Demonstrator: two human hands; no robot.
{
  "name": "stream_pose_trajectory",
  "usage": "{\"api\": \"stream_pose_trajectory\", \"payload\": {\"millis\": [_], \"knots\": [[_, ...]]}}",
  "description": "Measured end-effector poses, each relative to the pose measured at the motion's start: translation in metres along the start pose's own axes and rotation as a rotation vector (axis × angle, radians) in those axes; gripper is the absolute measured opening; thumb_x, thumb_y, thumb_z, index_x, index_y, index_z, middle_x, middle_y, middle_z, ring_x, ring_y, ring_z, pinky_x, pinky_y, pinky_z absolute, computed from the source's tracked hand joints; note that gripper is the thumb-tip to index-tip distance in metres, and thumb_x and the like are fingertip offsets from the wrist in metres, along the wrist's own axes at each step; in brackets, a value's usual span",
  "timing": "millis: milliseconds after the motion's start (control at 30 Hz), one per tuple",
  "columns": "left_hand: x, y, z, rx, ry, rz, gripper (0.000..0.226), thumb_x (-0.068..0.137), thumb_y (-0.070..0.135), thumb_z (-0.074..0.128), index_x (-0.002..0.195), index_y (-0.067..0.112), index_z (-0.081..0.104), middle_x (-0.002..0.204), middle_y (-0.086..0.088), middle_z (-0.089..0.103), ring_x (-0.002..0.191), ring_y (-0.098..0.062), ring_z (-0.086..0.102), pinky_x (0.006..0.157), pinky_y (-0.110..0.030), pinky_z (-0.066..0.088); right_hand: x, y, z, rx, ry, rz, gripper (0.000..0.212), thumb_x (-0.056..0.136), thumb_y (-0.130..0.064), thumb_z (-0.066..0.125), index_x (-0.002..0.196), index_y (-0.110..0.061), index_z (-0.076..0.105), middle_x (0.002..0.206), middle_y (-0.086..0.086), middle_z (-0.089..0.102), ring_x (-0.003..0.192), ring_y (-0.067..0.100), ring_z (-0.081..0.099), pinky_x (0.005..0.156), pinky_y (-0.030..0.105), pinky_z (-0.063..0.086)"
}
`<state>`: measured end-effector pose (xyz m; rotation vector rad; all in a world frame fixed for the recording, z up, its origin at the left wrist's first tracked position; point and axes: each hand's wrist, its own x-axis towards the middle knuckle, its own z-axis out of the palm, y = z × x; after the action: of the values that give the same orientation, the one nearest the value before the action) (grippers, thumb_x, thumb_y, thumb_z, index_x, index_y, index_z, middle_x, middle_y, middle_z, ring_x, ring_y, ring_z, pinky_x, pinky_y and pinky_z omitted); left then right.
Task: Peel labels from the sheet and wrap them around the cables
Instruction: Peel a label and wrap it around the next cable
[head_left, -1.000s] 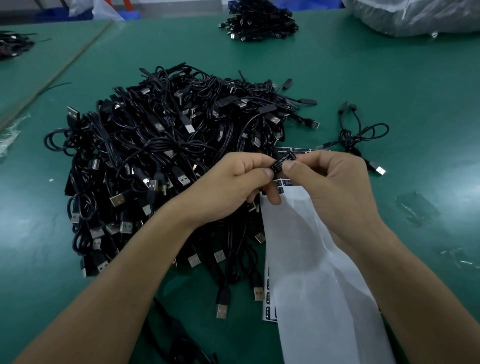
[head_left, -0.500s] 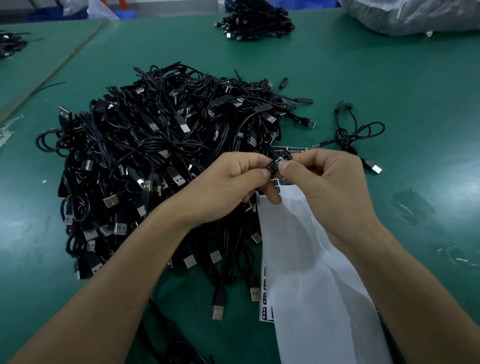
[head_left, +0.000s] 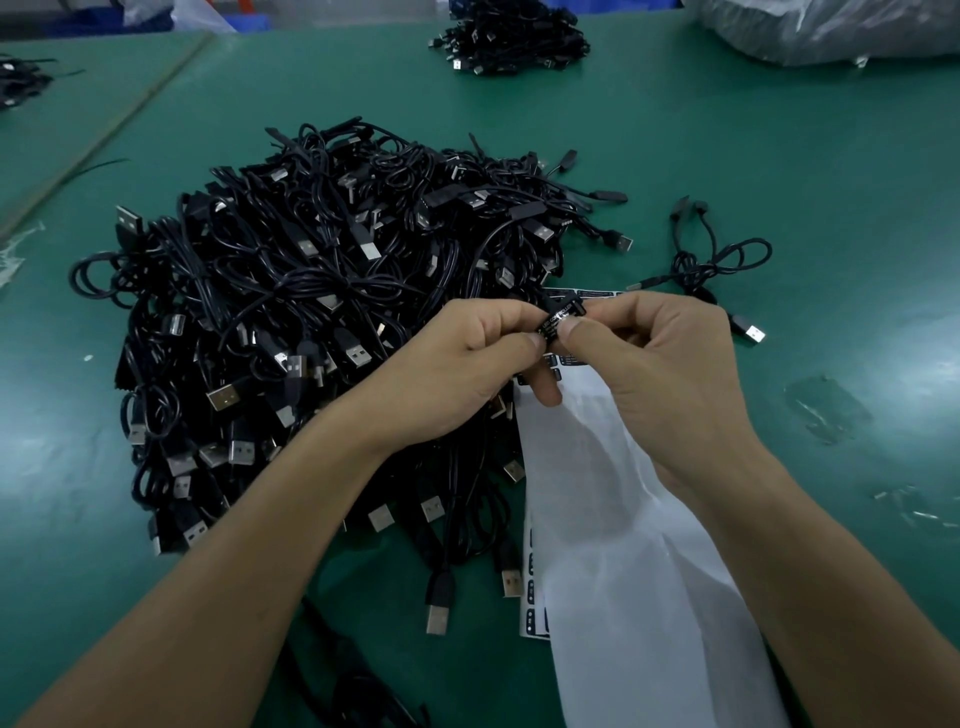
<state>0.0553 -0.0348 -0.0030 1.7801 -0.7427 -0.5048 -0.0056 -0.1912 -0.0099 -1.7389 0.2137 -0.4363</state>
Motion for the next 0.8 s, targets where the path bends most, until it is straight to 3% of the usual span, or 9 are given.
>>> {"api": "stream_pose_trajectory", "payload": {"millis": [233, 500, 600, 667, 800], "knots": [[-0.0010, 0.0014, 0.0008, -0.004, 0.023, 0.017, 0.025, 0.105, 0.006, 0.044, 0.101, 0.012, 0.068, 0.067, 0.007, 0.070, 0.053, 0.007, 0.057, 0.057, -0.002, 0.038, -0.0007, -0.0006, 0.0000, -0.018, -0.004, -0.007, 0.018, 0.084, -0.013, 0.077, 0.068, -0.020, 0.073, 0.069, -0.002, 0.073, 0.061, 0.010, 0.063, 0.060, 0.020, 0.054], [0.0002, -0.0004, 0.0022, -0.015, 0.055, 0.022, 0.024, 0.104, 0.004, 0.045, 0.102, 0.006, 0.069, 0.066, 0.005, 0.070, 0.052, 0.006, 0.058, 0.056, -0.002, 0.039, -0.0019, 0.0001, 0.0006, -0.028, -0.004, -0.019, 0.018, 0.084, -0.013, 0.077, 0.068, -0.022, 0.073, 0.068, -0.006, 0.073, 0.064, 0.011, 0.068, 0.061, 0.017, 0.054], [0.0001, -0.0008, 0.0018, -0.014, 0.062, 0.028, 0.024, 0.104, 0.004, 0.046, 0.103, 0.004, 0.070, 0.067, 0.003, 0.071, 0.051, 0.007, 0.057, 0.055, -0.001, 0.039, -0.0022, 0.0009, 0.0007, -0.032, 0.006, -0.017, 0.017, 0.083, -0.014, 0.077, 0.068, -0.021, 0.074, 0.069, -0.005, 0.074, 0.071, 0.023, 0.071, 0.065, 0.027, 0.060], [-0.0002, -0.0008, 0.0022, -0.007, 0.067, 0.031, 0.025, 0.104, 0.004, 0.046, 0.102, 0.005, 0.071, 0.067, 0.002, 0.071, 0.051, 0.007, 0.057, 0.055, -0.001, 0.039, -0.0022, 0.0009, 0.0005, -0.040, 0.007, -0.022, 0.017, 0.082, -0.015, 0.078, 0.068, -0.022, 0.075, 0.069, -0.005, 0.074, 0.070, 0.021, 0.072, 0.067, 0.030, 0.061], [-0.0006, -0.0002, 0.0023, 0.011, 0.080, 0.036, 0.028, 0.104, 0.007, 0.048, 0.093, 0.017, 0.072, 0.065, 0.003, 0.071, 0.050, 0.005, 0.057, 0.055, -0.003, 0.039, -0.0037, -0.0001, 0.0001, -0.056, 0.017, -0.044, 0.020, 0.082, -0.016, 0.079, 0.067, -0.029, 0.074, 0.069, -0.010, 0.074, 0.067, 0.008, 0.071, 0.066, 0.021, 0.057]]}}
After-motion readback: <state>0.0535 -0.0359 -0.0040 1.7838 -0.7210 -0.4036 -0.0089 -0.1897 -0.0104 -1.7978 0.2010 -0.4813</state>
